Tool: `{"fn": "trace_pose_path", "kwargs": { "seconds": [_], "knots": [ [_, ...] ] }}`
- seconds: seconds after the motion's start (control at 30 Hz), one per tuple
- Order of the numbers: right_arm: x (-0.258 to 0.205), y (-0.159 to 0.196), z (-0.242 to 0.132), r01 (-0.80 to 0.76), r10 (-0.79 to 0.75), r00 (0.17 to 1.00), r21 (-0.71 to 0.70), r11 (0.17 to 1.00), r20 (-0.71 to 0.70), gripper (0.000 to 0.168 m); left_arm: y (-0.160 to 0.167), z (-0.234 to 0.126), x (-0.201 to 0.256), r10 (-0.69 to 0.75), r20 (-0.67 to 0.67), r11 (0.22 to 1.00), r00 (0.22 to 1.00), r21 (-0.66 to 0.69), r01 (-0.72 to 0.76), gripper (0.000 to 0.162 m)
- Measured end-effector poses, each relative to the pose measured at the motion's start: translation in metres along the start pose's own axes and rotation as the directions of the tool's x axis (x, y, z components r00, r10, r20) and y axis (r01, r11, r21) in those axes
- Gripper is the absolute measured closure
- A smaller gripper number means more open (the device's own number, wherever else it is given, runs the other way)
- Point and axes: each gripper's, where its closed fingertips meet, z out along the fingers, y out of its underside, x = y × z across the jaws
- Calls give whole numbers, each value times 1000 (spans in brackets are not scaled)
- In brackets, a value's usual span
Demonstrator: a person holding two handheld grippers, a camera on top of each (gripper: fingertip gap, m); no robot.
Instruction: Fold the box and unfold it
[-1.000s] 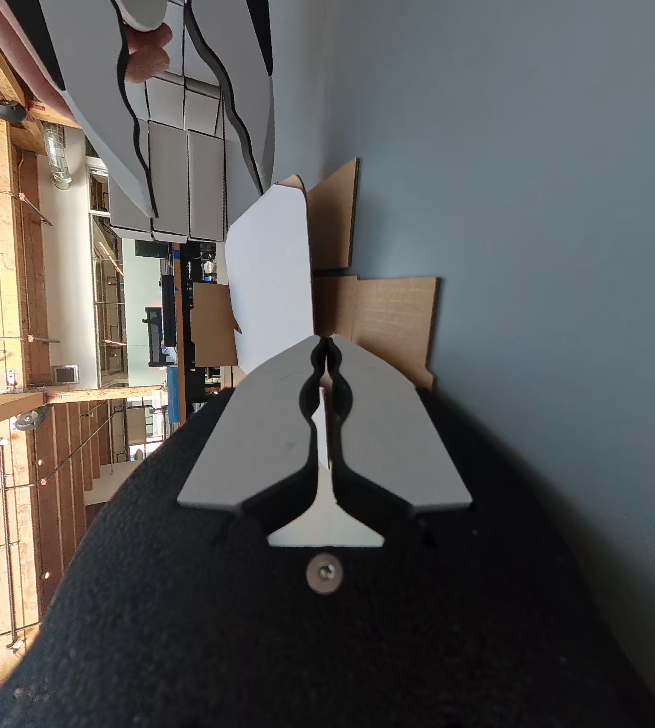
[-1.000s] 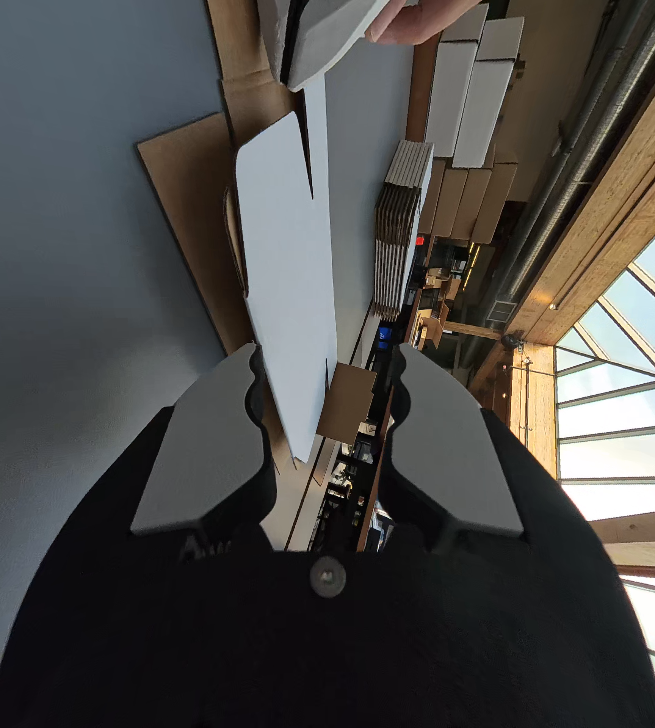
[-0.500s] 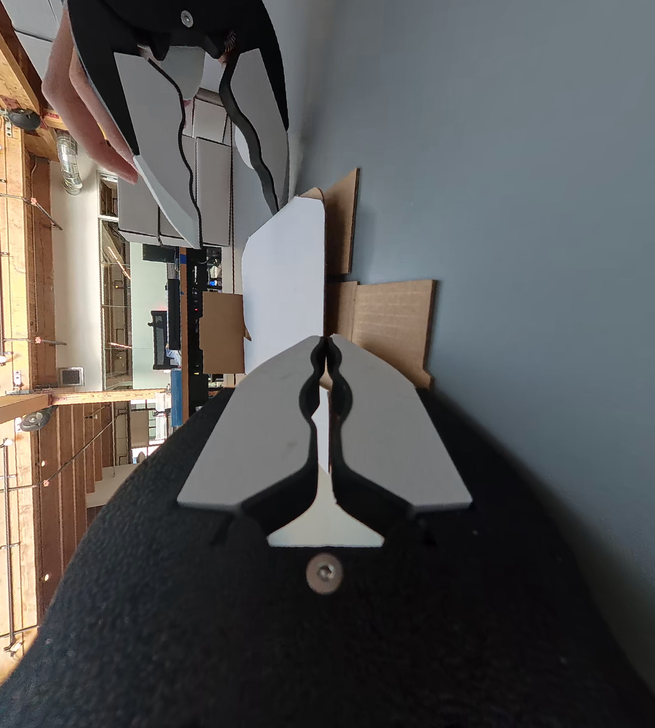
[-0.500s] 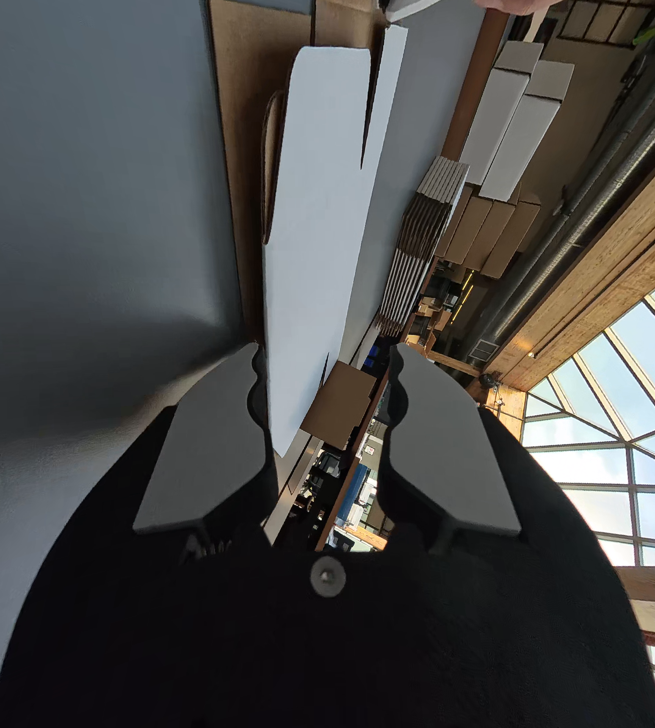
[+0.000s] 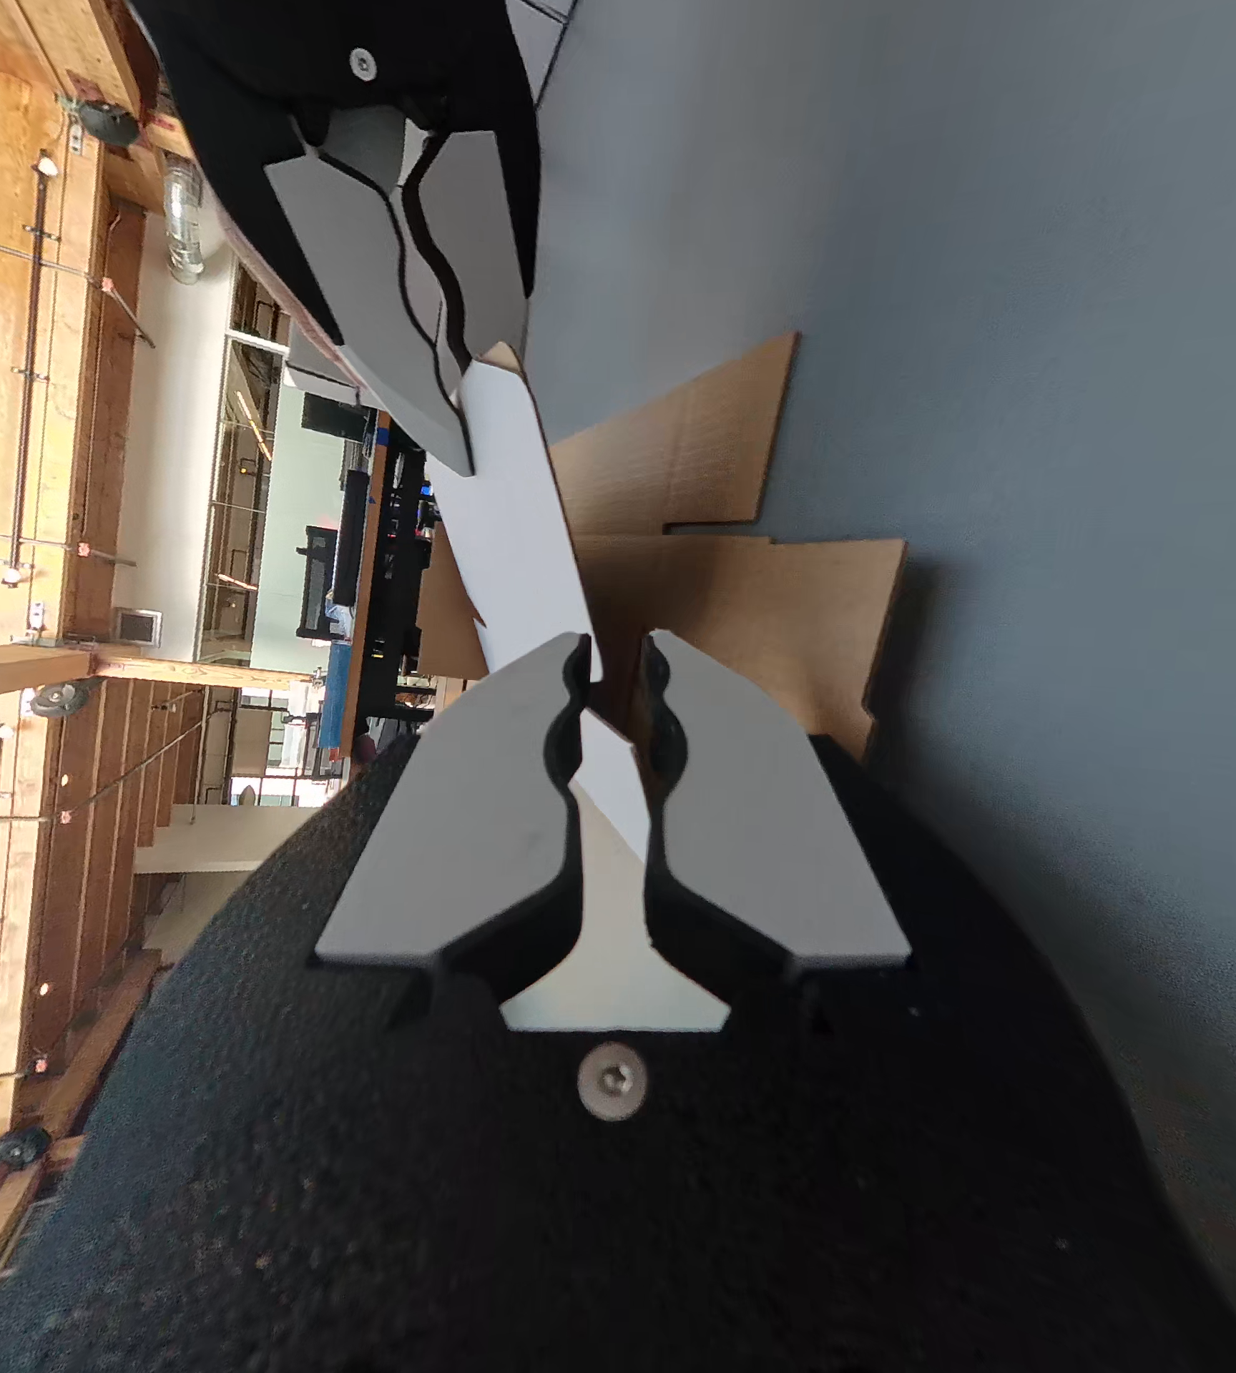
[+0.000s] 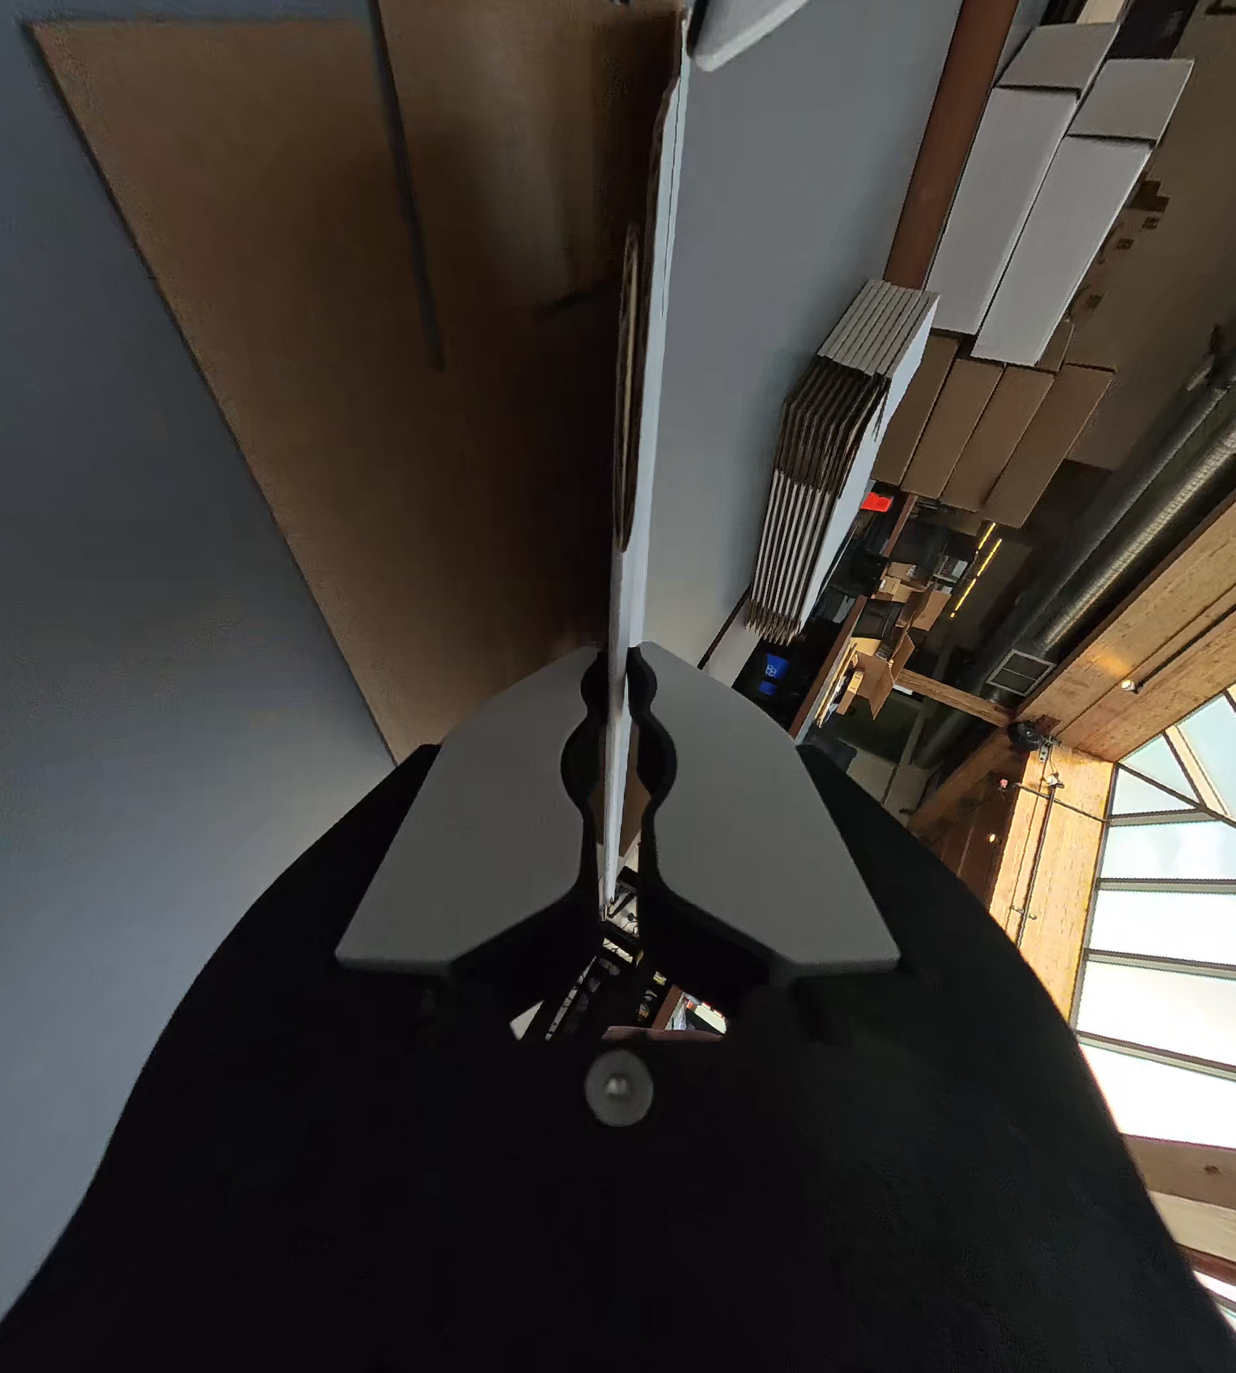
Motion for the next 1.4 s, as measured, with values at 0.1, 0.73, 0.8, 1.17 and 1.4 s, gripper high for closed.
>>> {"fn": "trace_pose_path", "kwargs": {
  "seconds": [0.1,0.73,0.8,1.17,1.4],
  "knots": [
    [14,-2,-5,21,-22,998,6,1000,65,165,-20,-9,-39,-165,48,985,985,55,163,139],
    [36,-12,0,-28,23,980,25,999,200,165,-46,2,-60,-423,9,902,906,-91,422,157],
    [36,-13,-1,-64,59,977,19,998,205,165,-44,4,-62,-381,59,913,923,-132,385,162],
    [65,29,-43,-632,608,712,58,773,-351,168,-21,-16,-117,-864,244,469,441,67,881,162],
    [28,16,-14,-653,644,734,38,756,-214,168,0,-9,-102,-834,225,512,504,-27,858,162]
  ]
}}
